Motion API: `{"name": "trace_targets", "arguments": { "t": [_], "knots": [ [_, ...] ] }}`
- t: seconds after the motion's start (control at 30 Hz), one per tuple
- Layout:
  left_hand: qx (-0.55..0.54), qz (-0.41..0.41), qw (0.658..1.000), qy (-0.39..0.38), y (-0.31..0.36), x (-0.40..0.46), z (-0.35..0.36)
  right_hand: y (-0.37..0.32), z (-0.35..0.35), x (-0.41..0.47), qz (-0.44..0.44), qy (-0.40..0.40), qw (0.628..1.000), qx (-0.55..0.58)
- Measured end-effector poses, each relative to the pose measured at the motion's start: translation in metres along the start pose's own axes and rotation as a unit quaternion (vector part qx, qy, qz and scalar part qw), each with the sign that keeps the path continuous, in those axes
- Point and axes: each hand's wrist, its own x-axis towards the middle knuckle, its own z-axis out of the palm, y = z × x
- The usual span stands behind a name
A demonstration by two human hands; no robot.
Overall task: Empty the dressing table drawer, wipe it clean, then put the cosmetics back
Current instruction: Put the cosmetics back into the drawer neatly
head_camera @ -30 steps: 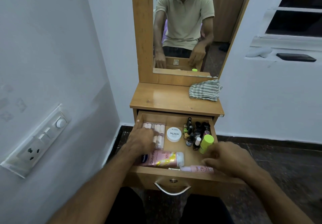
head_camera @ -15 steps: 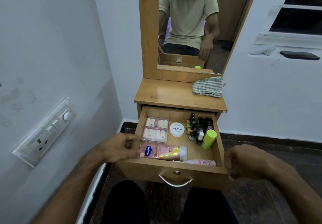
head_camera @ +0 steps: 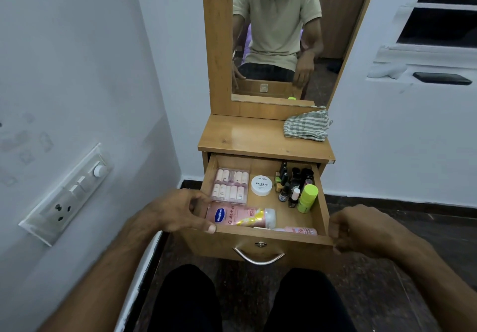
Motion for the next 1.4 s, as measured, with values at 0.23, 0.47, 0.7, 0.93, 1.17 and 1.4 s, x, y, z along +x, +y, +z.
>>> {"name": "trace_targets", "arguments": {
  "t": [0.23, 0.47, 0.7, 0.93, 1.17, 1.4],
  "knots": [
    [0.085, -0.026, 0.979, 0.181, 0.002, 0.02, 0.008, 0.009, -0.001, 0.024, 0.034, 0.123, 0.992, 0.013],
    [0.037, -0.08, 0.9, 0.427, 0.015, 0.039, 0.046, 0.014, 0.014, 0.055, 0.061, 0.27, 0.958, 0.068],
    [-0.258, -0.126, 0.833, 0.472, 0.038, 0.065, 0.083, 0.017, 0.071, 0.07, 0.16, 0.438, 0.749, 0.47],
    [-0.436, -0.094, 0.812, 0.377, 0.041, 0.075, 0.105, -0.016, 0.086, 0.087, 0.081, 0.214, 0.545, 0.806],
    [-0.638, -0.062, 0.715, 0.28, 0.055, 0.083, 0.08, -0.022, 0.066, 0.111, 0.073, 0.171, 0.431, 0.883],
    [-0.754, -0.046, 0.601, 0.262, 0.067, 0.104, 0.061, -0.022, 0.043, 0.138, 0.109, 0.164, 0.31, 0.93]
  ]
}}
